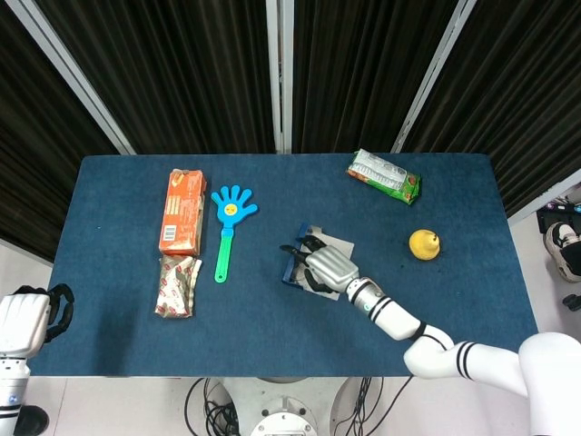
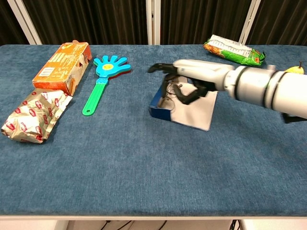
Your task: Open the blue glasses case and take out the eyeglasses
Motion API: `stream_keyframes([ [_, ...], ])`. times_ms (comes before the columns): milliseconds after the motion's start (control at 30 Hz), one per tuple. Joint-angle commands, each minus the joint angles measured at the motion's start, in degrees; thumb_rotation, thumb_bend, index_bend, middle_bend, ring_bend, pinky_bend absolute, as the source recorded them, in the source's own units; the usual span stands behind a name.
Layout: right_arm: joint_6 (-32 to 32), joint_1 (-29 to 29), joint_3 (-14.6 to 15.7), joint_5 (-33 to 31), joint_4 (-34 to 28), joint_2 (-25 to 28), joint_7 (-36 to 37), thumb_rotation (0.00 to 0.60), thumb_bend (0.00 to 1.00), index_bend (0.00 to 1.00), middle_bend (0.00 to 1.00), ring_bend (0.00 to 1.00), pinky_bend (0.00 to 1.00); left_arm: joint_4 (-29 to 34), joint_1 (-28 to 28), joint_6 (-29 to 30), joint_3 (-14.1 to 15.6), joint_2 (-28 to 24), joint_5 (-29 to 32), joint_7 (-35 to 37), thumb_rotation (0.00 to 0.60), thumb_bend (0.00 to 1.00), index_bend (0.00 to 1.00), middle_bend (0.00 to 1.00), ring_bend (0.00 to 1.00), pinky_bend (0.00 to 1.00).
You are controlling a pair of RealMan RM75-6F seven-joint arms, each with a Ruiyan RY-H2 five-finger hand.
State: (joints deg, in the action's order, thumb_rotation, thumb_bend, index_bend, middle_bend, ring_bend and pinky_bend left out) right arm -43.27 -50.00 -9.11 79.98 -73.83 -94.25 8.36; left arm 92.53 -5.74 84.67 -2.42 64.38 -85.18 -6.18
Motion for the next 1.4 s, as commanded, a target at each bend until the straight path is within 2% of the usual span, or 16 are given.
stream_keyframes([
  [33,2.0,-2.2,-1.9,-2.5,1.7,-2.3,-2.5,0.6,0.78,0.0,0.22,0.0,0.0,0.0,0.0,0.0,0.0,0.0,0.0,0.1,0.6,0.31,0.78,0.81,0.66,0.5],
  [167,2.9,-3.5,-3.2,-5.0,1.8,-2.8,-5.4,0.6,0.78,0.0,0.21,0.0,0.0,0.0,0.0,-0.1,0.0,-0.1,0.0,0.2,0.6,0.31,0.78,0.81,0.66,0.49],
  [267,1.4,-2.7,-3.5,-5.0,-0.7,-0.7,-5.2,0.6,0.78,0.0,0.22,0.0,0.0,0.0,0.0,-0.1,0.1,-0.2,0.0,0.3,0.6,0.31,0.78,0.81,0.66,0.49],
  [367,1.3,-2.5,-4.1,-6.0,-0.6,0.8,-5.1,0.6,0.78,0.0,0.22,0.0,0.0,0.0,0.0,-0.1,0.1,-0.1,-0.1,0.0,0.6,0.31,0.78,0.81,0.66,0.49],
  [600,6.9,-6.2,-5.7,-11.9,7.3,-1.3,-7.7,0.6,0.78,0.0,0.24,0.0,0.0,0.0,0.0,0.1,0.0,0.1,0.0,-0.4,0.6,0.31,0.78,0.81,0.66,0.49],
  [767,9.9,-8.1,-5.7,-14.9,11.5,-3.2,-9.4,0.6,0.79,0.0,0.26,0.0,0.0,0.0,0.0,0.0,0.0,0.0,0.0,-0.2,0.6,0.31,0.78,0.81,0.66,0.49],
  [1033,12.2,-9.9,-5.5,-17.8,14.7,-4.5,-11.4,0.6,0.79,0.0,0.28,0.0,0.0,0.1,0.0,0.0,0.1,-0.1,0.0,0.0,0.6,0.31,0.78,0.81,0.66,0.49],
  [1167,12.1,-9.2,-4.9,-18.9,13.2,-2.9,-12.3,0.6,0.79,0.0,0.3,0.0,0.0,0.1,0.0,-0.2,0.1,-0.2,0.0,0.0,0.6,0.31,0.78,0.81,0.66,0.49],
  [1400,10.6,-5.5,-2.0,-19.5,4.4,3.7,-13.2,0.6,0.79,0.0,0.33,0.0,0.0,0.1,-0.1,-0.1,0.1,-0.2,-0.1,-0.1,0.6,0.31,0.78,0.81,0.66,0.49],
])
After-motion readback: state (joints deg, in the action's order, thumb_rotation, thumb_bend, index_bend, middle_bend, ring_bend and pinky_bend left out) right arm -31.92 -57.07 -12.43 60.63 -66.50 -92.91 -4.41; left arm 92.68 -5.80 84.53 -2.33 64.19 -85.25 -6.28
